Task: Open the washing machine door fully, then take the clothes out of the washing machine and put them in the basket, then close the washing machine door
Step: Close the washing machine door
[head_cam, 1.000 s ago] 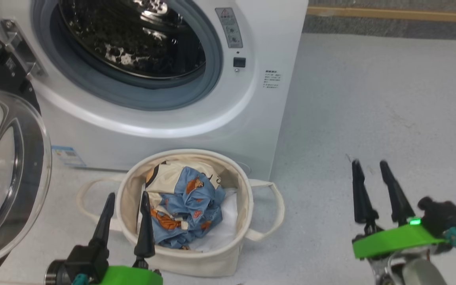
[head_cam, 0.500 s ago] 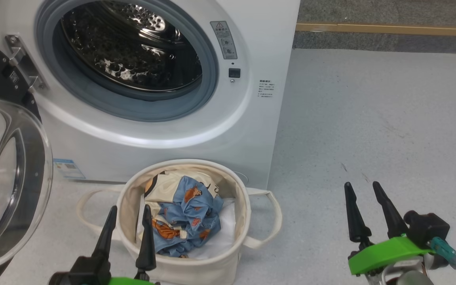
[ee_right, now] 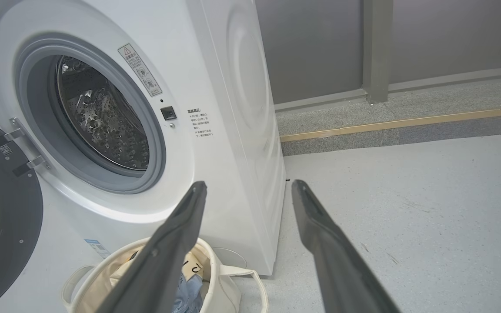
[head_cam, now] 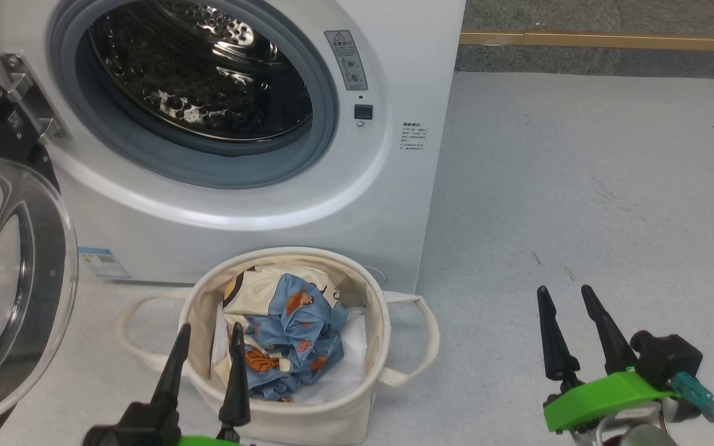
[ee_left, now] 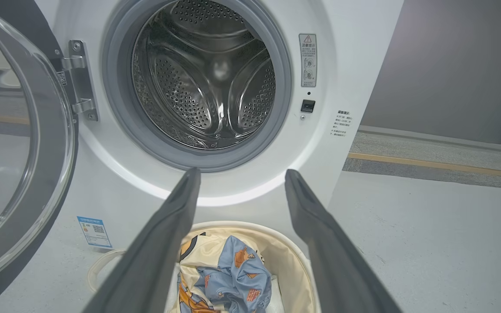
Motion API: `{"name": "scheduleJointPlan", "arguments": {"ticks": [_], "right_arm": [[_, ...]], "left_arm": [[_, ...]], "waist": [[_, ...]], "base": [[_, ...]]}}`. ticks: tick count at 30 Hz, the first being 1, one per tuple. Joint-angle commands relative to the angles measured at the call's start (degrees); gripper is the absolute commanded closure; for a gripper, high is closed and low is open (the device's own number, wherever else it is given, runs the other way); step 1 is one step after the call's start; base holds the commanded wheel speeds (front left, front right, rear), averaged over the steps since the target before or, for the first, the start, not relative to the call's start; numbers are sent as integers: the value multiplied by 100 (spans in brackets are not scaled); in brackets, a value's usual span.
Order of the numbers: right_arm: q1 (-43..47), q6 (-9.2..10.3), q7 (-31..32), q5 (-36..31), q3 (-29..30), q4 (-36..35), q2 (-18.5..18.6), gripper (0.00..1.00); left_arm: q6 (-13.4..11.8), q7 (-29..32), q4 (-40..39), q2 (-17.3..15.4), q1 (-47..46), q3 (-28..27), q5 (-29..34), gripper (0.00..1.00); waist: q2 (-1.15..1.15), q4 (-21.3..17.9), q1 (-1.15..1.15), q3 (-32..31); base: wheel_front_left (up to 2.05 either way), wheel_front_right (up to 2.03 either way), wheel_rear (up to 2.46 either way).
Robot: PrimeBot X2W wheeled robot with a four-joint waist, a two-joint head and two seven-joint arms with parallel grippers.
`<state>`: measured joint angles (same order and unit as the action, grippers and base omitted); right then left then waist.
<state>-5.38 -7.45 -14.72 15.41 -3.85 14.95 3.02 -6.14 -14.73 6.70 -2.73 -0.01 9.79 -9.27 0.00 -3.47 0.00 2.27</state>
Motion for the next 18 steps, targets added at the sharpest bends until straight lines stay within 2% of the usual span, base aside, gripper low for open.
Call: {"name": "scheduleJointPlan", "arguments": {"ticks": [1,18], "right_arm": [[-123,-3,-28,17,-142,-198,-14,0],[-175,-3,-28,-2,-146,-211,-14,0]], "left_arm": [[-56,-27,-157,-15,-168,-164,-14,0],[-94,-27,-196,-15,-215,-68,-33,0]], "waist": [[0,1,0,9],[0,27,0,87]], "base": [[0,0,0],[0,0,0]]}}
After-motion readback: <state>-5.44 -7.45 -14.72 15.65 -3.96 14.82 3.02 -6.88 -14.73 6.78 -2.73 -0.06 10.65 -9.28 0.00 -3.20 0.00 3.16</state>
